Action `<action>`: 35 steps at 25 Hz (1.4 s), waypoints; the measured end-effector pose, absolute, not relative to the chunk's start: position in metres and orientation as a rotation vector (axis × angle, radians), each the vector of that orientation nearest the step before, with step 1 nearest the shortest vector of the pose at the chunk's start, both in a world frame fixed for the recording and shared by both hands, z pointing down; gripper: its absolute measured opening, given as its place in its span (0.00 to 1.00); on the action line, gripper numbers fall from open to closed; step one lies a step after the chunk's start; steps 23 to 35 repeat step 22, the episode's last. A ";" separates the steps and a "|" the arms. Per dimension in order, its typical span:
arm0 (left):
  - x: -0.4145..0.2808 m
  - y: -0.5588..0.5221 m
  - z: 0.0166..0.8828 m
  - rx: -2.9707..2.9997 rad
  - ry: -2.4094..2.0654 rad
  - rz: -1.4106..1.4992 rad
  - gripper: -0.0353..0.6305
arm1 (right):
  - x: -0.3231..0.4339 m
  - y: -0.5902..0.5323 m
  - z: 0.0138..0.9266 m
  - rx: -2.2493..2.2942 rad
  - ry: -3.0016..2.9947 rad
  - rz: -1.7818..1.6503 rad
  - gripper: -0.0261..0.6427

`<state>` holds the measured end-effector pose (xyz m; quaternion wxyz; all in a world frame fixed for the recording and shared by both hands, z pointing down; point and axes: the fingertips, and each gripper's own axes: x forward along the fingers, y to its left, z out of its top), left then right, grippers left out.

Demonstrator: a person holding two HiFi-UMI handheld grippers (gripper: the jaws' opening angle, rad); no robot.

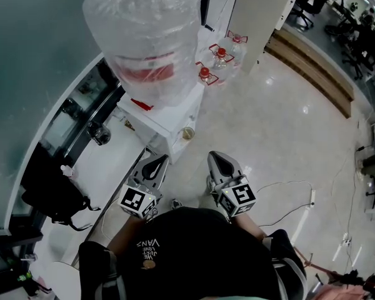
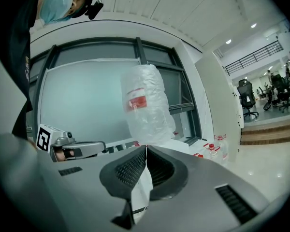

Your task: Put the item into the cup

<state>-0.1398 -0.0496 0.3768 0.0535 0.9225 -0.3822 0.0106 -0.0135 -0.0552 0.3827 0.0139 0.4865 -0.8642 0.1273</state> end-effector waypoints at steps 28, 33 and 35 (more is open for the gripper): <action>-0.140 -0.048 0.381 2.780 -1.195 0.026 0.08 | -0.019 -0.061 0.385 1.491 -2.708 0.392 0.11; -0.140 -0.048 0.381 2.780 -1.195 0.026 0.08 | -0.019 -0.061 0.385 1.491 -2.708 0.392 0.11; -0.140 -0.048 0.381 2.780 -1.195 0.026 0.08 | -0.019 -0.061 0.385 1.491 -2.708 0.392 0.11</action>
